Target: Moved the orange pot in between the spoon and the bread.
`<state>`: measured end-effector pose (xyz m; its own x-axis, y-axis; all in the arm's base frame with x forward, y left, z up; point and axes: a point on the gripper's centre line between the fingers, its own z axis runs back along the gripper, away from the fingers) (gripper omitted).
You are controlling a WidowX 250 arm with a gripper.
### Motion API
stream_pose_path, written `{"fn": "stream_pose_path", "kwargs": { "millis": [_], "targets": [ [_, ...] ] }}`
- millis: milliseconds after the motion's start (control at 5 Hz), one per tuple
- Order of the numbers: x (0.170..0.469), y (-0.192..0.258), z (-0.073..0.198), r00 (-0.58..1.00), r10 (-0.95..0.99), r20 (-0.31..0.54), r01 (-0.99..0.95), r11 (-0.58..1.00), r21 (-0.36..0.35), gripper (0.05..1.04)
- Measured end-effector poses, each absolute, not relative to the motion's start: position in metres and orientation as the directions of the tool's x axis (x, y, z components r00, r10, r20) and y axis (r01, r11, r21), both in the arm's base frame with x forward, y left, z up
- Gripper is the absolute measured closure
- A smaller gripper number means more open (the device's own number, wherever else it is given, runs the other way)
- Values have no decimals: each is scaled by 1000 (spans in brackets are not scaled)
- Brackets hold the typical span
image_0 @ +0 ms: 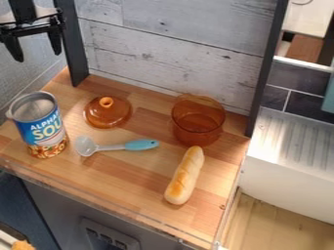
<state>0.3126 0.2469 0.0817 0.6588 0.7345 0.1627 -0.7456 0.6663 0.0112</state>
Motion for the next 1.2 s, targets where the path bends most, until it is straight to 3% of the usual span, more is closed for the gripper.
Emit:
{"fn": "stream_pose_path", "kwargs": {
  "millis": [400,600,1200],
  "targets": [
    [304,214,55,660,746,91,-749,663,3,83],
    [308,185,69,676,722,147,-729,684,-6,83],
    [314,111,64,768,622,154,-619,782,-70,83]
  ]
}}
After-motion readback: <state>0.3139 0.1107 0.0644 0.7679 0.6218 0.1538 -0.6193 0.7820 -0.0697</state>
